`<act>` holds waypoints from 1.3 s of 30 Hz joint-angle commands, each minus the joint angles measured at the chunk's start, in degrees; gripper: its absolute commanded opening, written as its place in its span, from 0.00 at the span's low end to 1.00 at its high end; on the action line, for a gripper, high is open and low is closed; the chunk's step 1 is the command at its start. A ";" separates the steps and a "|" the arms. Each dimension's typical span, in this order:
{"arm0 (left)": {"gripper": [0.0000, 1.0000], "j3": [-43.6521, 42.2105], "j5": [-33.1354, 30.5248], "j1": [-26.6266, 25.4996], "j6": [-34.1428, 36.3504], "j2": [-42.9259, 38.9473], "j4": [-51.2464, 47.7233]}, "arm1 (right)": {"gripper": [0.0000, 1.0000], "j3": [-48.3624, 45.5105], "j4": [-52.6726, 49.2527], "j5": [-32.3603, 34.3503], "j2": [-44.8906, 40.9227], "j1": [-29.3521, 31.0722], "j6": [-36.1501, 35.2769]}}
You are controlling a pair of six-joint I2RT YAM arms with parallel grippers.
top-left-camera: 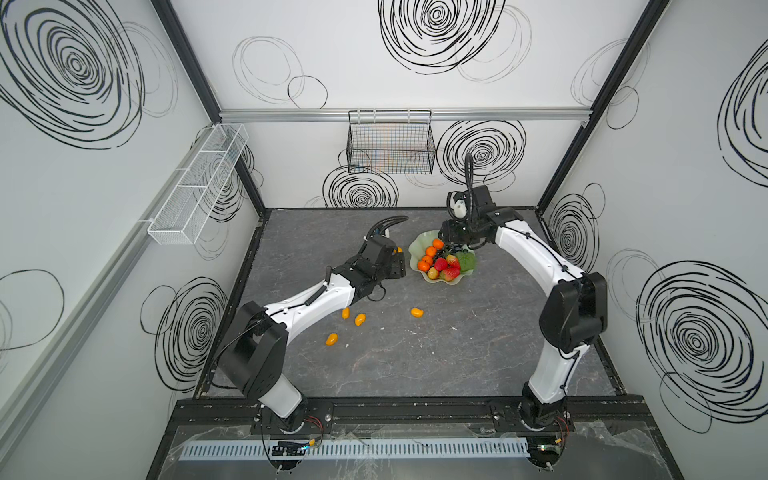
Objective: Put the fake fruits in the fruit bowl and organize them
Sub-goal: 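Draw the right gripper back from the bowl while the left gripper approaches it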
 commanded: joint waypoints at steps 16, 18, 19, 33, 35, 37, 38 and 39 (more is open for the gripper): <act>0.61 13.19 1.48 6.00 2.68 15.76 -2.17 | 0.58 -31.88 15.64 -0.86 -25.57 7.53 7.35; 0.61 17.21 1.41 6.05 2.68 19.02 -3.81 | 0.58 -33.42 15.89 -0.73 -27.24 7.58 7.58; 0.60 19.34 1.38 6.02 2.66 20.89 -5.00 | 0.58 -33.98 15.97 -0.47 -28.04 7.60 7.62; 0.48 40.99 -0.70 6.34 3.14 38.46 -16.70 | 0.58 -37.10 14.73 -0.19 -32.20 3.50 8.43; 0.47 42.88 -0.93 6.37 3.10 40.10 -17.39 | 0.58 -37.89 14.93 -0.58 -32.59 3.22 8.46; 0.46 44.77 -0.74 6.37 3.11 41.72 -17.91 | 0.58 -38.27 14.72 -0.68 -32.86 2.88 8.43; 0.46 45.44 -0.65 6.34 3.14 42.31 -17.97 | 0.58 -38.37 14.73 -0.66 -33.04 2.76 8.50; 0.46 46.25 -0.51 6.39 3.16 42.90 -17.99 | 0.58 -38.46 14.62 -0.68 -33.16 2.65 8.50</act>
